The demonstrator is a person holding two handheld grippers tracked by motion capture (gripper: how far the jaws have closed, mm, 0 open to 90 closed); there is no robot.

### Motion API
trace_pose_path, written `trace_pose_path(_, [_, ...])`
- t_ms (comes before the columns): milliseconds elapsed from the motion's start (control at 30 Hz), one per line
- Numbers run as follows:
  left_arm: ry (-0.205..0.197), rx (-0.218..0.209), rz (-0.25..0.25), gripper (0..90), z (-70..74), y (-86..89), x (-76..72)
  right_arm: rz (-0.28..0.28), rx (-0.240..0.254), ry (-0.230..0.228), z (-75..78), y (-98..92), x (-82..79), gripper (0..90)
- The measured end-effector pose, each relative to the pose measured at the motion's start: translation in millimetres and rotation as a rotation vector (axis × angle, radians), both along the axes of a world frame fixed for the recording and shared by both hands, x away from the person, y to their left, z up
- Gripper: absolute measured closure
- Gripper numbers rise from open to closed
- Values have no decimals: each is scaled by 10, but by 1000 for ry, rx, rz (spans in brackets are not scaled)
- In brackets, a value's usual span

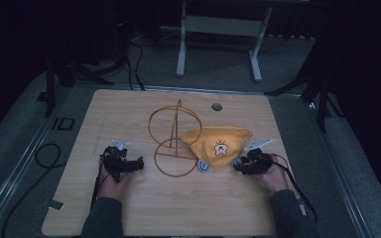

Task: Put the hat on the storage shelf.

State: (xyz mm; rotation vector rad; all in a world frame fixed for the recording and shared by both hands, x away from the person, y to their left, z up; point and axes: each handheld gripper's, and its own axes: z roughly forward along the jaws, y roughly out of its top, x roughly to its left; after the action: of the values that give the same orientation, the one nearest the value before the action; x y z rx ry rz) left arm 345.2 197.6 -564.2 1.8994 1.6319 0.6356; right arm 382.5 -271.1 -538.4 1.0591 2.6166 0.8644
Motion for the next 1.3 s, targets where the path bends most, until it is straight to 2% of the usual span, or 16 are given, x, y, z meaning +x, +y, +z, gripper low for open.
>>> trace_pose_path(200, [-3, -3, 2, 0, -2, -2, 1, 18, -4, 11, 7, 5, 41, 461])
trace_pose_path(467, [-1, 0, 0, 0, 0, 0, 0, 65, 31, 42, 24, 14, 90, 415])
trace_pose_path(667, [0, 0, 0, 0, 0, 0, 0, 74, 24, 42, 6, 51, 130, 412])
trace_pose_path(900, [-3, -3, 2, 0, -2, -3, 1, 82, 49, 36, -2, 65, 120, 543])
trace_pose_path(1000, [-3, -3, 2, 0, -2, -3, 1, 92, 67, 47, -3, 65, 109, 616])
trace_pose_path(1167, [-3, -3, 2, 0, -2, -3, 1, 135, 119, 48, 34, 58, 62, 794])
trace_pose_path(1300, [-3, -3, 2, 0, -2, -3, 1, 156, 138, 37, 80, 45, 21, 809])
